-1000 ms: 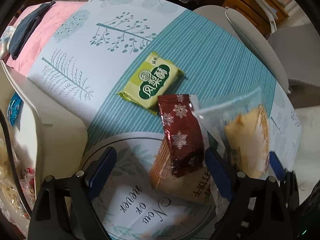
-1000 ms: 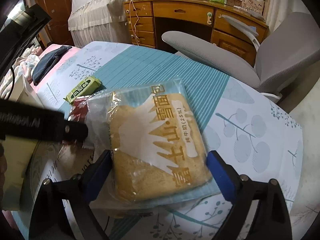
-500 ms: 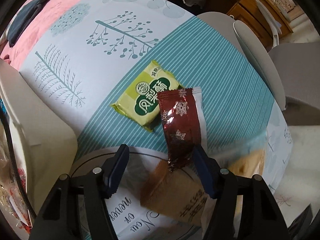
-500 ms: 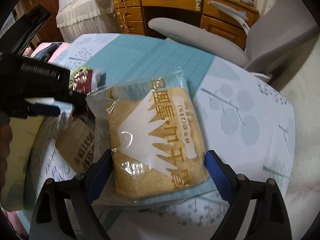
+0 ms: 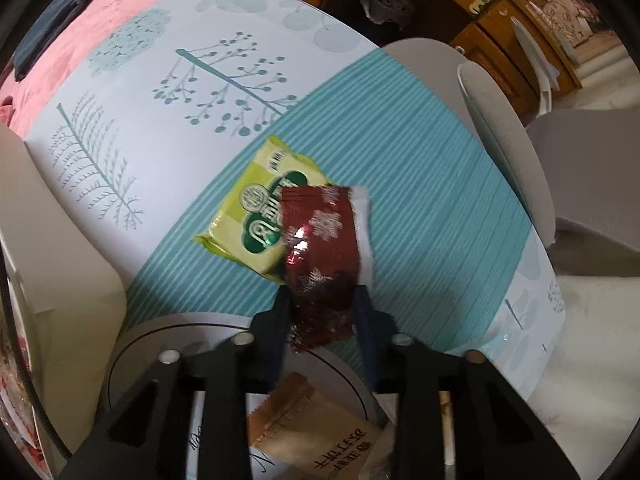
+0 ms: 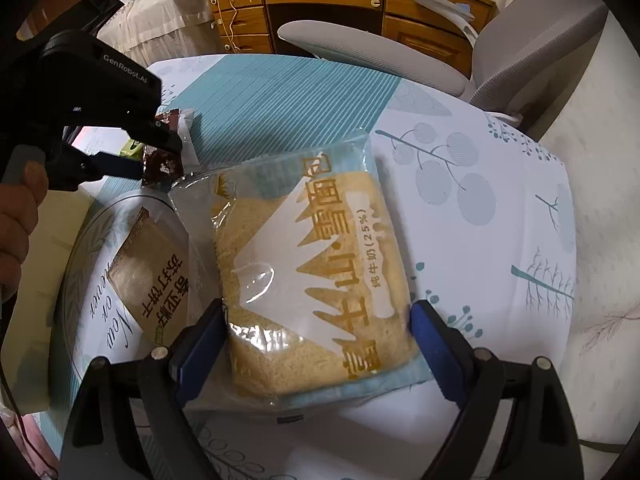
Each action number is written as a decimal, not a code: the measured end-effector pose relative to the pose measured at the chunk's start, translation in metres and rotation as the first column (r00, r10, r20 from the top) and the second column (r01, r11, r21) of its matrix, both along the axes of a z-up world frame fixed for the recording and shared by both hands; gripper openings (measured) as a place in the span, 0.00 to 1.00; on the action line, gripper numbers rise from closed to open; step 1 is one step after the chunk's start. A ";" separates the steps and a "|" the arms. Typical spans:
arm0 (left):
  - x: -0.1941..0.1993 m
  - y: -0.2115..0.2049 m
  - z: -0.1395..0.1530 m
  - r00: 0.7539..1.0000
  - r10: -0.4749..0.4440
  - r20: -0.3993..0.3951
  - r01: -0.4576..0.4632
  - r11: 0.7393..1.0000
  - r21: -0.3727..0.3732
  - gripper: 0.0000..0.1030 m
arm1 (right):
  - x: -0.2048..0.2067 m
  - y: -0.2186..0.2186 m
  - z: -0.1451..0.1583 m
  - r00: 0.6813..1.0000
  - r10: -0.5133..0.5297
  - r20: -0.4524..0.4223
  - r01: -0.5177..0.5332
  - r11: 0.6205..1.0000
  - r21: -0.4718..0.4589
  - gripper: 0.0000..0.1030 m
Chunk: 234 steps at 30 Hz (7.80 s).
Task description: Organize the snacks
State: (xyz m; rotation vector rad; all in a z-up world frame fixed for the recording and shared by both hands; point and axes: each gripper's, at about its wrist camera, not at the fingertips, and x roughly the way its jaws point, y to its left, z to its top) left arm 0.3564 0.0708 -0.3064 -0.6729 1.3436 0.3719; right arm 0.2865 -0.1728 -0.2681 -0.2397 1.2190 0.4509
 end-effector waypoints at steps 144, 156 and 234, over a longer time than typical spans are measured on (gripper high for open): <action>-0.060 0.076 0.148 0.715 -0.699 0.002 0.695 0.711 0.107 0.80 | -0.261 0.136 0.054 0.973 0.125 0.197 -0.117 0.992 -0.050 0.75; 0.008 0.056 0.067 0.782 -0.618 -0.082 0.623 0.781 0.048 0.80 | -0.242 0.148 0.018 0.925 0.353 0.141 -0.352 0.935 -0.033 0.58; -0.156 0.118 0.146 0.784 -0.620 0.039 0.620 0.778 -0.095 0.35 | -0.258 0.134 0.035 0.987 0.123 0.106 -0.127 0.991 0.029 0.34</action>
